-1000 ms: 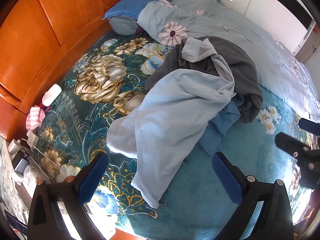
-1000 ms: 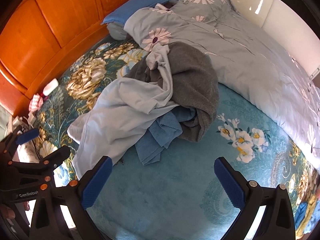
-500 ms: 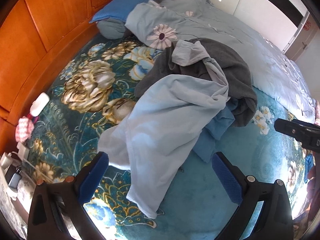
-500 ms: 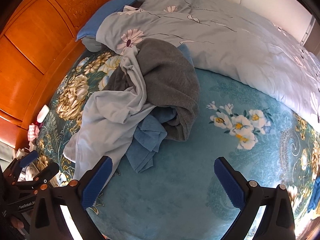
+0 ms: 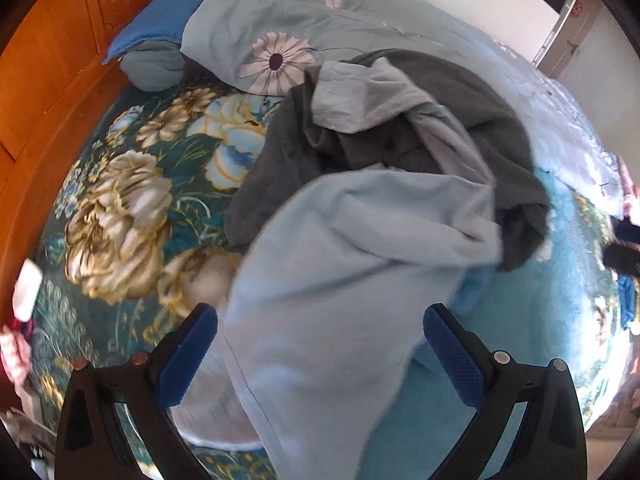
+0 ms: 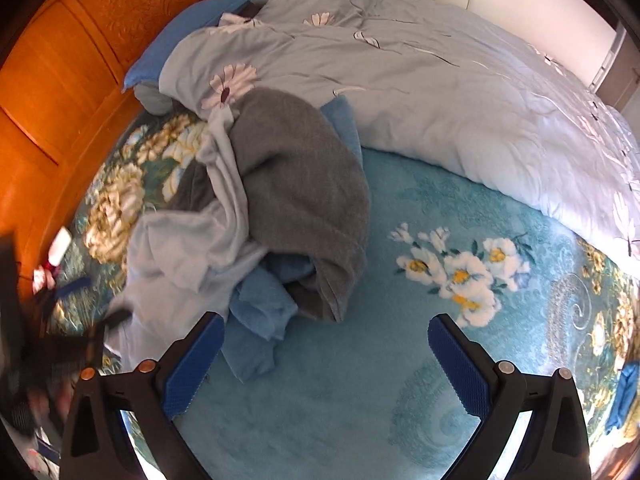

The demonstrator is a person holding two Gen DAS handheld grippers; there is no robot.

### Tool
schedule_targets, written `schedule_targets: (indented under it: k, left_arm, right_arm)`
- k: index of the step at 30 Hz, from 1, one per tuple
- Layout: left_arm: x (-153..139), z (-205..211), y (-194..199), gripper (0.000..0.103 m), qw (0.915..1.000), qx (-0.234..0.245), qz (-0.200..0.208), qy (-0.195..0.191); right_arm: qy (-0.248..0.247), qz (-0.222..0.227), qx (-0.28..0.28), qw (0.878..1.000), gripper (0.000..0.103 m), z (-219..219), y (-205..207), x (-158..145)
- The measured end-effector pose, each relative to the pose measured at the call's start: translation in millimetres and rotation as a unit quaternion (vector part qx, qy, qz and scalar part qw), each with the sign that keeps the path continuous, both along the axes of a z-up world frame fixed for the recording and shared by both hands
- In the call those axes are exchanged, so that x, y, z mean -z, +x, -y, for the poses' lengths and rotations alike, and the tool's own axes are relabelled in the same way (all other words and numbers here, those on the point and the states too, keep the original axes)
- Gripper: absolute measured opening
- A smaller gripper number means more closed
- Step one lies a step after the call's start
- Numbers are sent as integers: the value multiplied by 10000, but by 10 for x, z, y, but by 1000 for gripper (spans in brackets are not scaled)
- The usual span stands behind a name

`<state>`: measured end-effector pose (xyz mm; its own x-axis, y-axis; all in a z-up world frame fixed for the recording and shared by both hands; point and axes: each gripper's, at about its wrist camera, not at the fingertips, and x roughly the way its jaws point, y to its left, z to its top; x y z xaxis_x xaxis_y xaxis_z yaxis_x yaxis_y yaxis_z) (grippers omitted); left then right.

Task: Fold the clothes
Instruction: 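Grasp the light blue shirt in the pile with the left gripper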

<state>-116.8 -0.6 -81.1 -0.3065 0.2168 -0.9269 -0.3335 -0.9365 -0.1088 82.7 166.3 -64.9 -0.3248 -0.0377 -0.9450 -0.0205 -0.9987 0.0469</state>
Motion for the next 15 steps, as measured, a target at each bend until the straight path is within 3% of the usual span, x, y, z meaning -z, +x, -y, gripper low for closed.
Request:
schedule_targets:
  k: [6, 7, 11, 13, 15]
  left_arm:
    - [346, 74, -359, 101, 9985, 345, 415, 62]
    - [384, 62, -386, 93, 9979, 421, 483, 90]
    - [522, 27, -446, 29, 9932, 597, 959, 265]
    - [509, 39, -418, 10, 9927, 508, 1016, 395]
    - [443, 68, -368, 5, 9930, 421, 967, 540]
  right_arm:
    - [147, 285, 87, 9994, 103, -55, 274, 105]
    - [172, 318, 128, 9993, 103, -65, 308, 121]
    - [164, 416, 286, 9986, 103, -87, 386, 154]
    - [160, 387, 323, 9986, 103, -76, 398, 128]
    - [134, 349, 357, 9987, 103, -59, 395, 92]
